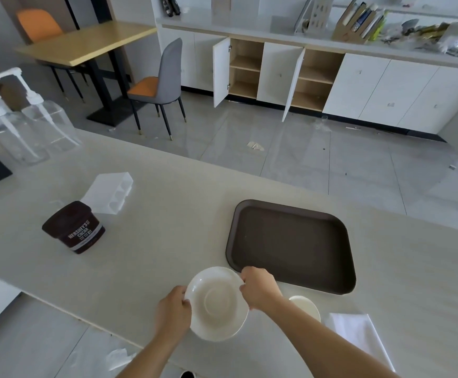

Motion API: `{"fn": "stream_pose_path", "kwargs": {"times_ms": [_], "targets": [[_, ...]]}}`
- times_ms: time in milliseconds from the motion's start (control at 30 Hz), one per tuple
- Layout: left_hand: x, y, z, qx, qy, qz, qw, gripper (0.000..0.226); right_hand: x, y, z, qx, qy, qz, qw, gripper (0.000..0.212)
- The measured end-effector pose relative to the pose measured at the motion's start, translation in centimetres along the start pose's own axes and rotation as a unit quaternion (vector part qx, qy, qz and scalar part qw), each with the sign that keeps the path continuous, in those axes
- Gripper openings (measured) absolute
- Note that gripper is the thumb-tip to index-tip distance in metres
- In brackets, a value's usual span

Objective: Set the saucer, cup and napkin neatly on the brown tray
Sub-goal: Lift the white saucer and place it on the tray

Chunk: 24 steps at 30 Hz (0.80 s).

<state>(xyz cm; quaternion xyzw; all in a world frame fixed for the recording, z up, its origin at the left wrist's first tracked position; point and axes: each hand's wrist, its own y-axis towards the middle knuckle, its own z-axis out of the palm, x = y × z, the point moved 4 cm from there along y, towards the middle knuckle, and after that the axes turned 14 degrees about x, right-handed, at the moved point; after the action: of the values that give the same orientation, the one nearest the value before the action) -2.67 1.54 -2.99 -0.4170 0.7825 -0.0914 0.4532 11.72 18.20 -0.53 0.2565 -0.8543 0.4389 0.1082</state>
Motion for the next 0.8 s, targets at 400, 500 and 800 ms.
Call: {"fn": "stream_pose_path", "kwargs": {"times_ms": [400, 500, 800], "targets": [[-6.0, 2.7, 1.2, 0.040, -0.107, 0.041, 0.993, 0.029, -2.7, 0.8, -6.4, -0.089, 0.078, 0.010, 0.993, 0.020], [-6.8, 4.1, 1.3, 0.026, -0.042, 0.075, 0.996, 0.030, -3.8, 1.3, -7.6, -0.097, 0.098, 0.018, 0.990, 0.022], [-5.2, 9.2, 1.2, -0.070, 0.300, 0.099, 0.946, 0.046, -6.3, 3.4, -10.4, -0.121, 0.171, 0.058, 0.976, 0.021]]}}
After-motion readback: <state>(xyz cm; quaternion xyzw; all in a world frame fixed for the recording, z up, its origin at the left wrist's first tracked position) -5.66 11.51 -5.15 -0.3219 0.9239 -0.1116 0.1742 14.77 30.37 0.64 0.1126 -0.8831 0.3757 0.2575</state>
